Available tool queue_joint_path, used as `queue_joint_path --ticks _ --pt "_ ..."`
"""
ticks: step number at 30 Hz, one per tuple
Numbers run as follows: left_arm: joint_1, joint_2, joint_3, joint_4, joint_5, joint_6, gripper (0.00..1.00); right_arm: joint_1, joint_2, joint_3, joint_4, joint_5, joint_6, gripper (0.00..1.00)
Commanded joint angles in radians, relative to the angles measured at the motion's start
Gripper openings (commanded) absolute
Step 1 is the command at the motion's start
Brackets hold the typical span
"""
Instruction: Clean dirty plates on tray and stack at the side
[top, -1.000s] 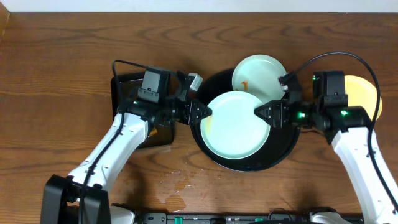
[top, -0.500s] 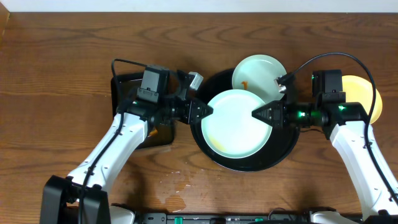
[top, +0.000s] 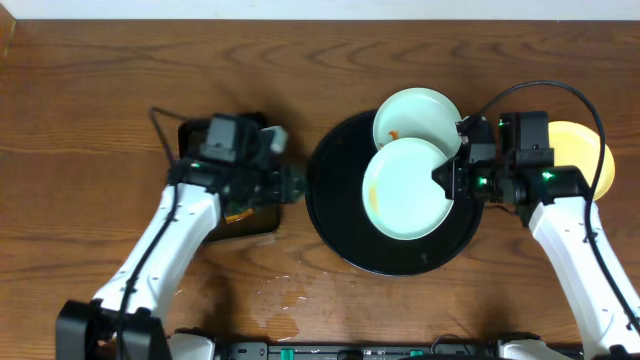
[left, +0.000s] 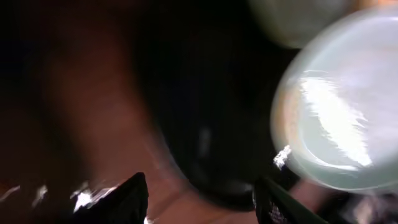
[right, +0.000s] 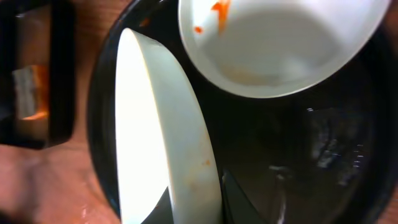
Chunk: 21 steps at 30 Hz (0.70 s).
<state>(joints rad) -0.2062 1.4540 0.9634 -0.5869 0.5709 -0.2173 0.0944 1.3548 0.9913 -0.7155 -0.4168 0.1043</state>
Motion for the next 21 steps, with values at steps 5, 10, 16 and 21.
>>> queue_joint_path --ticks 5,10,16,21 --pt "0.136 -0.023 -0.002 -0.123 -0.427 -0.178 0.56 0.184 -0.074 0.011 0.004 0.385 0.024 0.01" --pt "0.157 0.009 -0.022 -0.102 -0.478 -0.177 0.56 0.325 -0.109 0.028 0.010 0.589 0.053 0.01" --pt "0.157 0.129 -0.046 -0.043 -0.524 -0.177 0.48 0.399 -0.135 0.062 0.007 0.652 0.056 0.01" --pt "0.157 0.224 -0.046 0.014 -0.529 -0.177 0.24 0.404 -0.140 0.082 0.005 0.652 0.056 0.01"
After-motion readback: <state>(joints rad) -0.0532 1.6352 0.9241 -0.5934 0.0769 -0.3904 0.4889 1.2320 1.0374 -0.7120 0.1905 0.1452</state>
